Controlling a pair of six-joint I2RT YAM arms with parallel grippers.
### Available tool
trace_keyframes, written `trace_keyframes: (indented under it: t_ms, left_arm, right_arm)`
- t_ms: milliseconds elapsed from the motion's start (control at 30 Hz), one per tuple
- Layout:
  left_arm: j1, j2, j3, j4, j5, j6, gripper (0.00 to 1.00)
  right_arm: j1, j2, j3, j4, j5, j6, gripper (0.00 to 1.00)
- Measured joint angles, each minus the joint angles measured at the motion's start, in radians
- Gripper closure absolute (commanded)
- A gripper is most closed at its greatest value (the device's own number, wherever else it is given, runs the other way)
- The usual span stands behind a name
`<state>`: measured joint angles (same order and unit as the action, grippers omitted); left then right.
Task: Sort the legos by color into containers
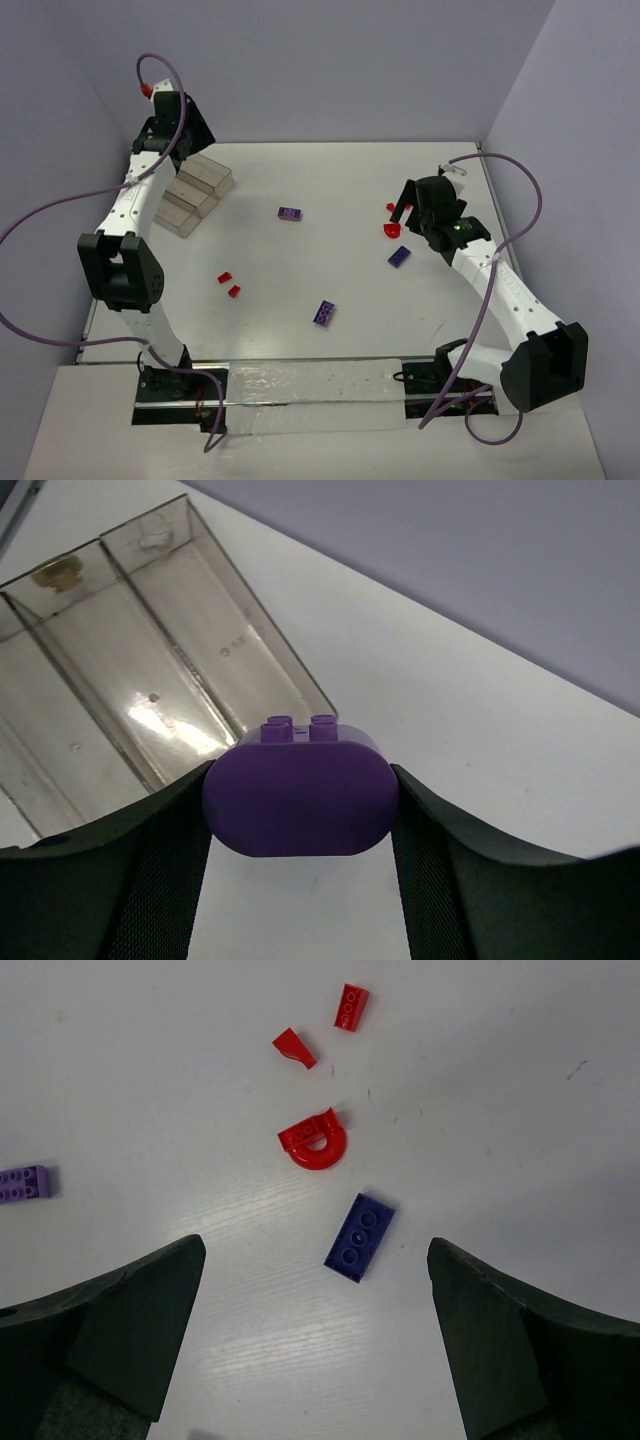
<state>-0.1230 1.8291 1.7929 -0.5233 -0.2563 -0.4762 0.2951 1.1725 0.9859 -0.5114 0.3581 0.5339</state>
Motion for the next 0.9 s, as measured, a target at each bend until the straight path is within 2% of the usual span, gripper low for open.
trace_keyframes:
  t_ms: [167, 467, 667, 800, 833, 900]
  left_arm:
    - [0.05, 0.018, 0.009, -0.067, -0.005, -0.022, 0.77]
    - [0.116, 0.166, 0.078, -0.133, -0.05, -0.078, 0.76]
    - [0.151, 0.213, 0.065, -0.128, -0.058, -0.093, 0.64]
    - [0.178, 0.238, 0.052, -0.108, -0.054, -0.094, 0.44]
    - [0.183, 0.247, 0.051, -0.104, -0.051, -0.095, 0.36]
    - [0.188, 0.265, 0.049, -0.101, -0.049, -0.096, 0.08]
  right_arm:
    - [0.0, -0.012, -0.003, 0.001, 0.002, -0.004, 0.0]
    - [0.0, -0.046, -0.018, 0.002, 0.005, -0.007, 0.0]
    - [0.0, -0.05, -0.029, 0.002, 0.005, -0.006, 0.0]
    - [0.0, -0.05, -0.03, 0.001, 0.006, -0.006, 0.0]
    - [0.0, -0.05, -0.03, 0.001, 0.006, -0.006, 0.0]
    - [0.0, -0.05, -0.03, 0.001, 0.006, -0.006, 0.0]
